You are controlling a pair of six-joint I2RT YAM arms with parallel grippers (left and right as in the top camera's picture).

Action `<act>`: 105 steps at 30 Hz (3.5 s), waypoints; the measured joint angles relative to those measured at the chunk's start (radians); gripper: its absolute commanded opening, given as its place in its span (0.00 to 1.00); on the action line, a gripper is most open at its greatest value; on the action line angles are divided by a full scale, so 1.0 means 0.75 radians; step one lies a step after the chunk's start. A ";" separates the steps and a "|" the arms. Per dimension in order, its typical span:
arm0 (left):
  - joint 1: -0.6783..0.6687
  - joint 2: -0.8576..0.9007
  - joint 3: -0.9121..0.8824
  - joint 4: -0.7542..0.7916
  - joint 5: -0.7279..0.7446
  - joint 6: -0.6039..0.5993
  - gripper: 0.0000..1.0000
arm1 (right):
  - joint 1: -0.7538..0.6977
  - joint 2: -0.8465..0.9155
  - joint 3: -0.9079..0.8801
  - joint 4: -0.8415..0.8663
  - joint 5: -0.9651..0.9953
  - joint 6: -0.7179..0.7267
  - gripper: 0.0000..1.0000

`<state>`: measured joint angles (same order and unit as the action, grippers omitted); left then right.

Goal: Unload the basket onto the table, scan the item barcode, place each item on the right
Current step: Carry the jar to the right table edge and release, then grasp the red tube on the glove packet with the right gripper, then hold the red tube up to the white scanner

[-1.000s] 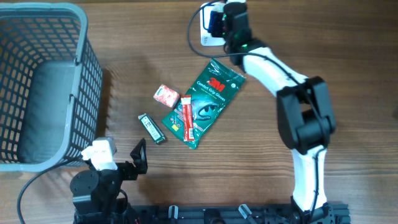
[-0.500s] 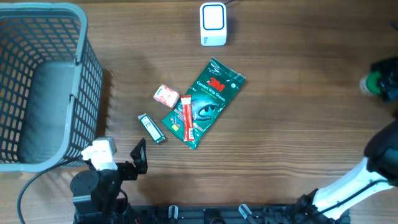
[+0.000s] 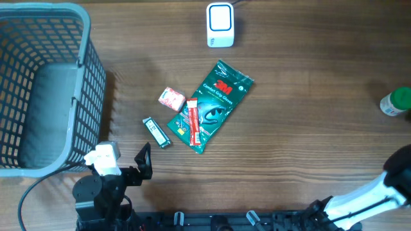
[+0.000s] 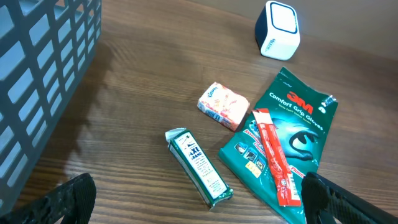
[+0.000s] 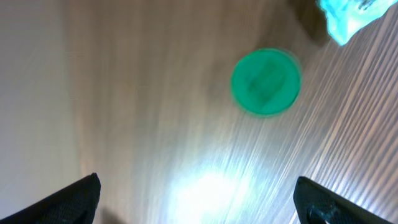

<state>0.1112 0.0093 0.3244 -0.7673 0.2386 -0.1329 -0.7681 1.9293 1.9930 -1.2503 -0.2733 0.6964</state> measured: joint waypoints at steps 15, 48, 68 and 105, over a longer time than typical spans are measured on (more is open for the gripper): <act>0.000 0.000 0.000 0.001 0.000 0.000 1.00 | 1.702 -0.057 -0.598 0.375 -0.012 -0.408 0.99; 0.000 -0.001 0.000 0.000 0.001 0.000 1.00 | 1.704 0.286 -0.665 0.693 -0.393 -0.506 0.54; 0.000 -0.001 0.000 0.000 0.001 0.000 1.00 | 1.701 0.199 -0.829 0.758 -0.341 -0.274 0.04; 0.000 0.005 0.000 0.001 0.004 0.000 1.00 | 1.624 0.135 -0.855 2.861 0.852 -1.300 0.05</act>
<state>0.1112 0.0128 0.3244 -0.7670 0.2417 -0.1329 0.4496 2.0304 1.3518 0.8955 0.3660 -0.2783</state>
